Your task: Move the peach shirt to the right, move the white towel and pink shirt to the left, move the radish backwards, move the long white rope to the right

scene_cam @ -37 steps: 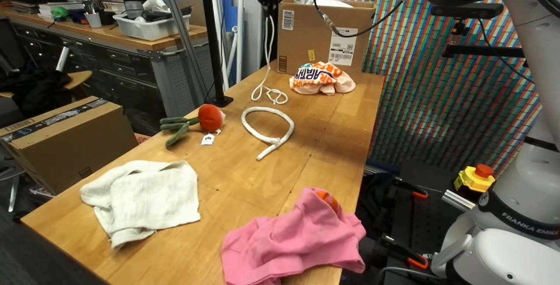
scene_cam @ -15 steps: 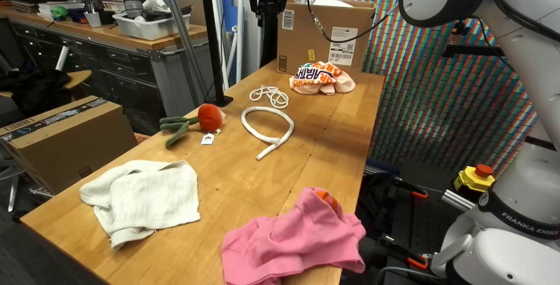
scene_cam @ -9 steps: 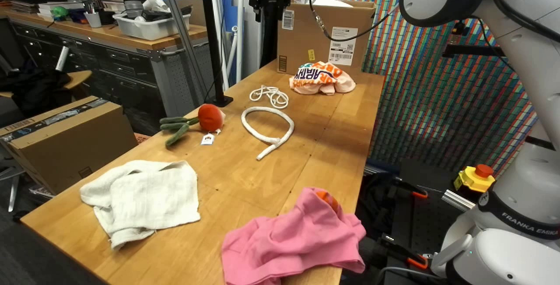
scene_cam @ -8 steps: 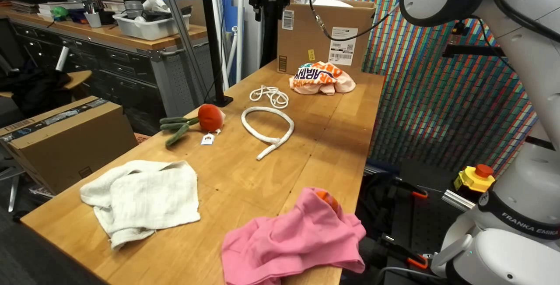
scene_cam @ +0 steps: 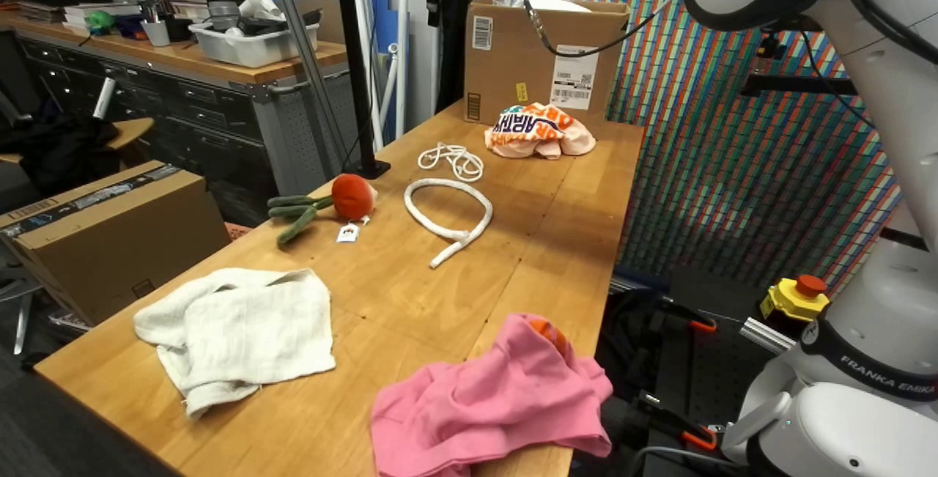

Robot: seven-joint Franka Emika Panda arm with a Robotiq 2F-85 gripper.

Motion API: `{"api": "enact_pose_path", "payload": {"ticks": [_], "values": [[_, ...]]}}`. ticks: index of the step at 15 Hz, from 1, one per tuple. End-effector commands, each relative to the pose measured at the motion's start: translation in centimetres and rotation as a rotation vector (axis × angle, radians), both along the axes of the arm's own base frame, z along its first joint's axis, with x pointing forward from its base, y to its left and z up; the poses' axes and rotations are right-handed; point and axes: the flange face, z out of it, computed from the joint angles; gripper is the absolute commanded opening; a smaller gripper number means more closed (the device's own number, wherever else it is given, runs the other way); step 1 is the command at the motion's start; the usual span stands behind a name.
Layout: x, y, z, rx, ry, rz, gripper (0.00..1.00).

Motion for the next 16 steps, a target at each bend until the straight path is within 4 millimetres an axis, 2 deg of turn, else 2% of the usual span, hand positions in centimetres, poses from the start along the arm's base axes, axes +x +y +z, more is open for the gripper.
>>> {"api": "enact_pose_path", "payload": {"ticks": [1,5,9,10,16], "values": [[-1.8,1.6,1.5,0.034,0.037,0.159,1.0],[-2.5,2.9,1.9,0.033,0.005,0.253,1.0],[-2.6,4.3,1.9,0.042,-0.101,0.249,1.0],[-1.3,3.7,1.4,0.019,-0.058,0.242,1.0],[-1.9,4.3,1.1,0.021,-0.071,0.242,1.0]]}}
